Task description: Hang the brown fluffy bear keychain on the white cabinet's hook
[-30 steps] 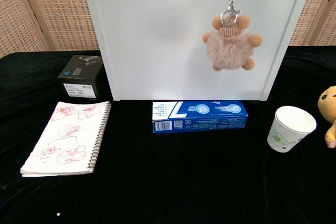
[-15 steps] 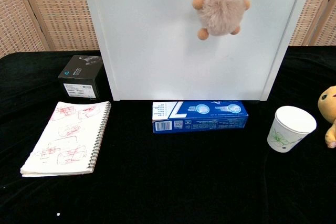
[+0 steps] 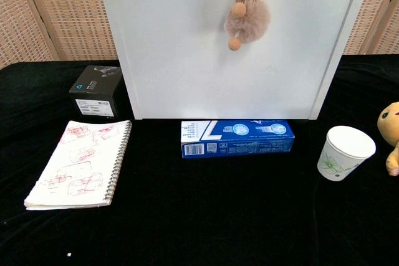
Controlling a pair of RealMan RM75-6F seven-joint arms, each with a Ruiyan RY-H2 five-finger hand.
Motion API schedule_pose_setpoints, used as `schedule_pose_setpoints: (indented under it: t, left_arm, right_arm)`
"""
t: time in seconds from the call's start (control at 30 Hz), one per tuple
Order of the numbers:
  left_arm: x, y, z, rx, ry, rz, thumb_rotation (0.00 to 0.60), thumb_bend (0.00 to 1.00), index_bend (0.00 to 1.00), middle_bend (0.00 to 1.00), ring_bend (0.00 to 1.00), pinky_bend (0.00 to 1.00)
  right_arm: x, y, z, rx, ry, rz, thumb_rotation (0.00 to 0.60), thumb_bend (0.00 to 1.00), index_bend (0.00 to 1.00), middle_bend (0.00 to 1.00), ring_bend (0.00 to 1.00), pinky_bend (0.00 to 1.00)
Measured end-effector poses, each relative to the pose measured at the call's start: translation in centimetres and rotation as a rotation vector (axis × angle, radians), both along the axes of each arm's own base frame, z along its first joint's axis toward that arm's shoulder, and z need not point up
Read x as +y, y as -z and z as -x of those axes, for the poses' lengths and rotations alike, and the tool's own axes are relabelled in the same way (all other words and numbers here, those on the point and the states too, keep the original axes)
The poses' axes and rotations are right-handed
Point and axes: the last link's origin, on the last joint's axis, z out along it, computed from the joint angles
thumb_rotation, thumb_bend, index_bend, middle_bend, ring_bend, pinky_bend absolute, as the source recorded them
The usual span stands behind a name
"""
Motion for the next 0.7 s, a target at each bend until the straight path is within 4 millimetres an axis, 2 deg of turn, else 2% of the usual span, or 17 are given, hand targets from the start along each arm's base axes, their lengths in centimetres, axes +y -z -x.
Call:
schedule_pose_setpoints:
  t: [0.7]
  left_arm:
    - [0.0,0.0,0.0,0.002,-0.002,-0.001,0.6,0.0,0.0,0.0,0.0,0.0]
  right_arm:
    - [-1.0,0.9,-1.2,0.034,0.012,0.07,0.6,0.61,0.71,0.96,0.97,1.0]
